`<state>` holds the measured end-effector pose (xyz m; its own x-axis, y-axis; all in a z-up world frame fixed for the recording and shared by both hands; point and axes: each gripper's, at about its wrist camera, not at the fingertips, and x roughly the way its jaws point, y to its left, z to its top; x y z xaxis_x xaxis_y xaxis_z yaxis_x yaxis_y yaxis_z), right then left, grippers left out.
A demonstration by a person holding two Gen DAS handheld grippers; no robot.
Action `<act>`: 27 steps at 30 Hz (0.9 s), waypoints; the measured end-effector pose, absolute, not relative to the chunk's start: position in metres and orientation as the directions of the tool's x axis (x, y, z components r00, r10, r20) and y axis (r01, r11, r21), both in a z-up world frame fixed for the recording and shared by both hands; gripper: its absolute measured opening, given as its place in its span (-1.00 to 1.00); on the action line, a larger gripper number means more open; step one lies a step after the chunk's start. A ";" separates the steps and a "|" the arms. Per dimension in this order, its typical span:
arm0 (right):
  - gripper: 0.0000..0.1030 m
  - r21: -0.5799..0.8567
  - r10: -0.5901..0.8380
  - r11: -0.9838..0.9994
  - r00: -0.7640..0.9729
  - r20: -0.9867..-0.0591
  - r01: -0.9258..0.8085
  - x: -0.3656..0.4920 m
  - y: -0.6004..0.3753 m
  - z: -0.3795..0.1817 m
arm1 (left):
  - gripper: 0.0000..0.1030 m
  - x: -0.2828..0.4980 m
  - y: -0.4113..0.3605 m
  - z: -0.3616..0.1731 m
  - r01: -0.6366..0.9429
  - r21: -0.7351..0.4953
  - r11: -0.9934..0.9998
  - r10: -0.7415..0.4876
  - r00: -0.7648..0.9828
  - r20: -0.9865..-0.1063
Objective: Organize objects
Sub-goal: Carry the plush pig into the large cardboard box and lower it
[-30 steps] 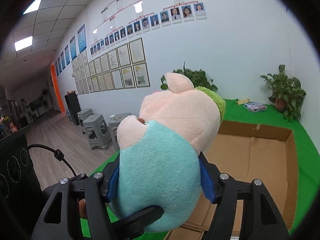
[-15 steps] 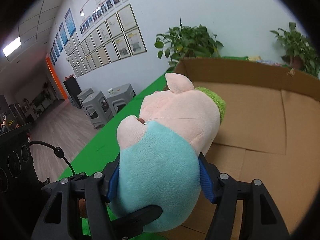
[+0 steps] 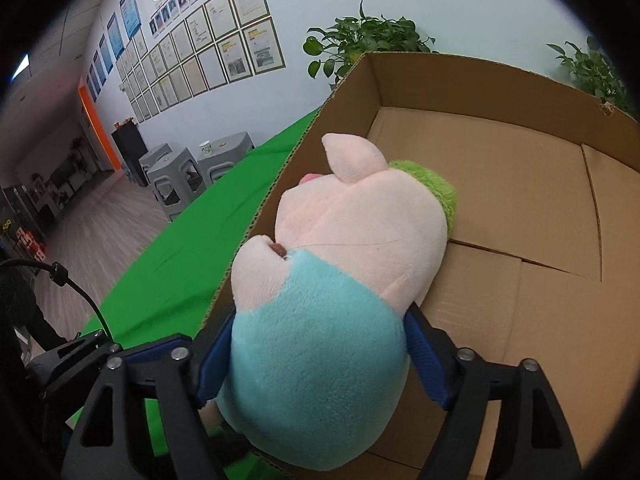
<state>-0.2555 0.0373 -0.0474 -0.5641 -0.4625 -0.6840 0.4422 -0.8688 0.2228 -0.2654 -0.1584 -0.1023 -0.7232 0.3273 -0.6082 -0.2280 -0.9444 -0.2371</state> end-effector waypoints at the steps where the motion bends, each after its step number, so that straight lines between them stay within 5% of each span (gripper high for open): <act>1: 0.59 0.245 -0.475 -0.866 -0.560 -0.679 0.436 -0.256 0.040 -0.045 | 0.03 -0.264 -0.163 -0.098 -0.215 -0.242 -0.946 0.321 -0.725 -0.610; 7: 0.59 0.379 -0.546 -0.837 -0.557 -0.626 0.394 -0.249 0.071 -0.024 | -0.34 -0.277 -0.185 -0.106 -0.183 -0.246 -0.952 0.301 -0.710 -0.636; 11: 0.55 0.396 -0.527 -0.848 -0.491 -0.694 0.351 -0.253 0.067 -0.046 | -0.35 -0.272 -0.186 -0.103 -0.189 -0.268 -0.945 0.321 -0.697 -0.642; 19: 0.42 0.485 -0.574 -0.819 -0.466 -0.673 0.308 -0.254 0.064 -0.057 | -0.38 -0.234 -0.170 -0.092 -0.225 -0.325 -0.919 0.388 -0.663 -0.640; 27: 0.54 0.422 -0.524 -0.852 -0.509 -0.683 0.311 -0.243 0.070 -0.046 | -0.30 -0.219 -0.168 -0.075 -0.207 -0.284 -0.936 0.345 -0.698 -0.628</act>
